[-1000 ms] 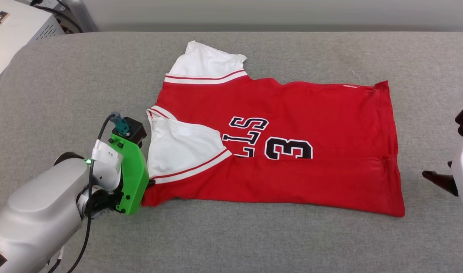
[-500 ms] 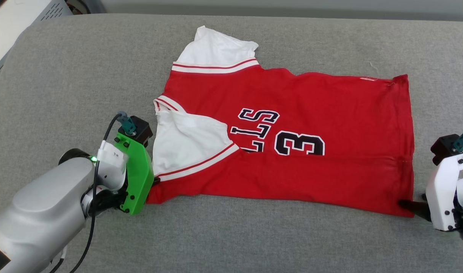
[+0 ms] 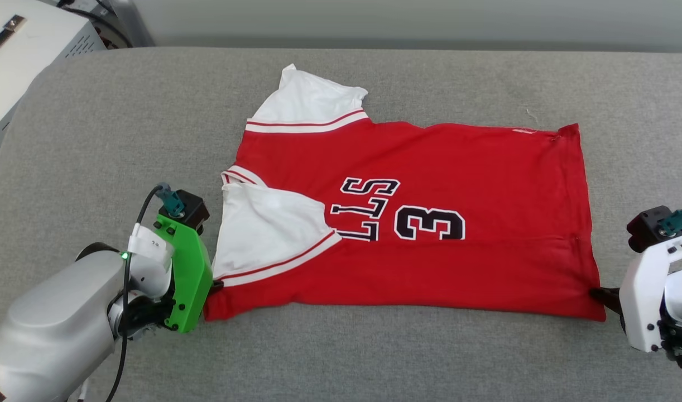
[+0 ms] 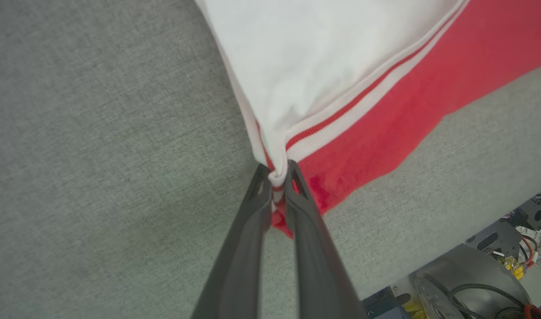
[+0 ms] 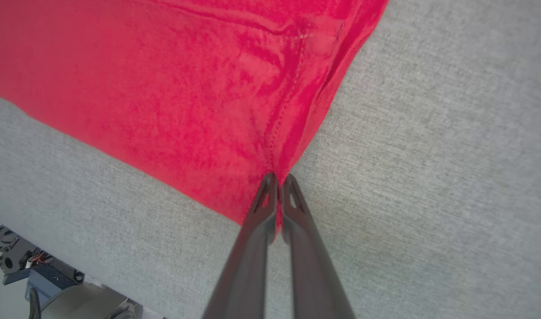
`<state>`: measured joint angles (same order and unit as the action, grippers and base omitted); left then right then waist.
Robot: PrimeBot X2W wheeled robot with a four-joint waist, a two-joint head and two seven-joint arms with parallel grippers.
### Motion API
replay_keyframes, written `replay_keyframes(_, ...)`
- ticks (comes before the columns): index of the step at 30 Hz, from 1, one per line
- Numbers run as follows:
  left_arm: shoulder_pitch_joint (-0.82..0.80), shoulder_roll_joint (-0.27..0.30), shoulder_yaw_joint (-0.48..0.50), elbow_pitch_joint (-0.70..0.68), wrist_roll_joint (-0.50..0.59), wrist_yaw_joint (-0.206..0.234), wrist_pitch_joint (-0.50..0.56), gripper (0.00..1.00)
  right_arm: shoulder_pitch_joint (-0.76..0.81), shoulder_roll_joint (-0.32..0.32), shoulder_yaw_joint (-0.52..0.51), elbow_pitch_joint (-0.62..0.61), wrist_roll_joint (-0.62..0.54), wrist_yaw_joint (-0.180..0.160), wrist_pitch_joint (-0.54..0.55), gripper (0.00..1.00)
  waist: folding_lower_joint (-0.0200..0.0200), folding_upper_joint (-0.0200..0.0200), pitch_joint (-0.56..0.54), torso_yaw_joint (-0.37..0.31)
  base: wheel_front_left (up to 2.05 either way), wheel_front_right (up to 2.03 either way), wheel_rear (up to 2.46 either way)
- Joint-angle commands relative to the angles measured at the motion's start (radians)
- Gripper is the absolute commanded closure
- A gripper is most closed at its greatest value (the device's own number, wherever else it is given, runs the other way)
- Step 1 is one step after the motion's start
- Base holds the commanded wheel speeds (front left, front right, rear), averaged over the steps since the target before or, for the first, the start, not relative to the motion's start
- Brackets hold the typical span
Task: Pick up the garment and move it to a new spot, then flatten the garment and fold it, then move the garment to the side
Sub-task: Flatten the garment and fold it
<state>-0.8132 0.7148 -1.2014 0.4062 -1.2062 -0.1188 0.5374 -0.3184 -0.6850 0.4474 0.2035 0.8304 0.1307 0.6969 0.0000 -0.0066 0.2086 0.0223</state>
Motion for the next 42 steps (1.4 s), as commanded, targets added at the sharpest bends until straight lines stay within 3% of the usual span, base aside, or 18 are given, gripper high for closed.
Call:
replay_keyframes(1, 0.019, 0.015, -0.004, -0.006, -0.005, 0.0, 0.002, 1.0, 0.022, -0.021, -0.006, -0.015, 0.01, 0.0, -0.008, 1.0, 0.0, 0.0066, -0.034, -0.008, 0.0, 0.0, 0.0)
replay_keyframes(12, 0.073, 0.054, -0.02, -0.136, -0.004, 0.02, 0.005, 1.0, 0.139, -0.115, -0.089, -0.133, 0.044, 0.0, 0.006, 1.0, 0.0, 0.0066, -0.053, -0.009, 0.0, 0.0, 0.0)
replay_keyframes(20, 0.113, 0.071, -0.028, -0.159, -0.011, 0.046, 0.011, 1.0, 0.266, -0.09, -0.138, -0.174, 0.04, 0.0, 0.031, 1.0, 0.0, 0.0066, -0.031, -0.01, 0.0, 0.0, 0.0)
replay_keyframes(26, 0.117, 0.065, -0.031, -0.123, -0.008, 0.05, 0.014, 1.0, 0.275, -0.041, -0.132, -0.127, -0.002, 0.0, 0.041, 1.0, 0.0, 0.0066, -0.017, -0.013, 0.0, 0.0, 0.0)
replay_keyframes(27, 0.116, 0.062, -0.031, -0.118, -0.008, 0.05, 0.011, 1.0, 0.273, -0.033, -0.132, -0.119, -0.005, 0.0, 0.039, 0.85, 0.0, 0.0066, -0.019, -0.012, 0.0, 0.0, 0.0)
replay_keyframes(28, 0.115, 0.059, -0.03, -0.111, -0.002, 0.052, 0.003, 0.54, 0.271, -0.024, -0.133, -0.113, -0.009, 0.0, 0.033, 0.43, 0.0, 0.0066, -0.025, -0.011, 0.0, 0.0, 0.0)
replay_keyframes(29, 0.114, 0.058, -0.029, -0.107, 0.004, 0.052, -0.006, 0.0, 0.268, -0.018, -0.135, -0.111, -0.013, 0.0, 0.024, 0.0, 0.0, 0.0066, -0.03, -0.011, 0.0, 0.0, 0.0)
replay_keyframes(35, 0.095, 0.093, -0.015, -0.11, 0.018, 0.049, -0.025, 0.0, 0.249, -0.006, -0.167, -0.142, -0.072, 0.0, -0.1, 0.0, 0.0, 0.0066, -0.084, -0.014, 0.0, 0.0, 0.0)
replay_keyframes(42, -0.002, 0.138, 0.045, -0.158, 0.09, 0.071, -0.106, 0.0, 0.198, 0.055, -0.259, -0.205, -0.187, 0.0, -0.355, 0.0, 0.0, 0.0066, -0.098, -0.036, 0.0, 0.0, 0.0)
